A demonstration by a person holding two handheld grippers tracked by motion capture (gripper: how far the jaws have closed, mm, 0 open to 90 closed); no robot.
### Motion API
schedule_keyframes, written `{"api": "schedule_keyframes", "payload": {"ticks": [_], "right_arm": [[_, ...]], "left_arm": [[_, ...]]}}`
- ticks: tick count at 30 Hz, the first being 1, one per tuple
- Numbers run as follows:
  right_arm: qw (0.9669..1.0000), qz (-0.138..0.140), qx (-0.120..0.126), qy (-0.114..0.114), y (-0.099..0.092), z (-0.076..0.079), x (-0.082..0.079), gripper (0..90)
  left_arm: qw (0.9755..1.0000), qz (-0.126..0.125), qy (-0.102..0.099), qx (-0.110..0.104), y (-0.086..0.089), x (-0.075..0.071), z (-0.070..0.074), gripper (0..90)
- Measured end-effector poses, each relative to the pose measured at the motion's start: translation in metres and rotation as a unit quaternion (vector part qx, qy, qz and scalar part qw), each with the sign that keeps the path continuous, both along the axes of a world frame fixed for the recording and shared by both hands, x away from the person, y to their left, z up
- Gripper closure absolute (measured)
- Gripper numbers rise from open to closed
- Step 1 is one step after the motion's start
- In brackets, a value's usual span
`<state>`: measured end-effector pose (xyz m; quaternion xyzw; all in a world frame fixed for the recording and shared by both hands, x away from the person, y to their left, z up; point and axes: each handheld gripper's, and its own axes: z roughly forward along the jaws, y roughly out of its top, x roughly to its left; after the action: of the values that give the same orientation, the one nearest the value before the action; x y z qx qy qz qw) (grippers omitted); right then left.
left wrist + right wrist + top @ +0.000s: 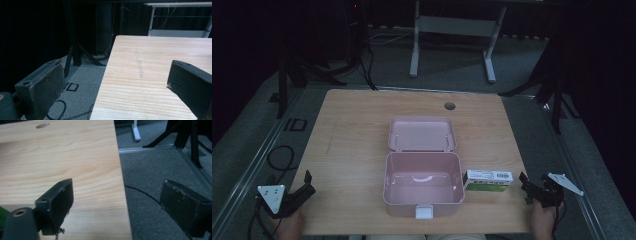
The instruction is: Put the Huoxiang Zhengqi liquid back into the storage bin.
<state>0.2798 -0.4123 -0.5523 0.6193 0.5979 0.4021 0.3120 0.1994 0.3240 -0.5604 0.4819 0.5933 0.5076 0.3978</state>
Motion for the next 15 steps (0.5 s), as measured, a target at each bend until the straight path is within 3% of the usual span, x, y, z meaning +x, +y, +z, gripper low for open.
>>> {"api": "schedule_keyframes", "payload": {"ticks": [5,10,15], "right_arm": [[0.9997,0.018,-0.006,0.012,0.002,0.000,0.002,12.1],[0.9982,0.049,0.012,0.031,-0.004,0.000,0.005,11.9],[0.9940,0.098,0.000,0.050,-0.010,0.002,0.005,11.8]], "left_arm": [[1.0000,-0.005,-0.001,-0.003,0.001,0.000,0.000,1.7],[0.9999,-0.009,0.001,-0.005,0.002,0.000,0.000,1.6],[0.9999,-0.013,-0.001,-0.007,0.003,0.000,0.000,1.6]]}}
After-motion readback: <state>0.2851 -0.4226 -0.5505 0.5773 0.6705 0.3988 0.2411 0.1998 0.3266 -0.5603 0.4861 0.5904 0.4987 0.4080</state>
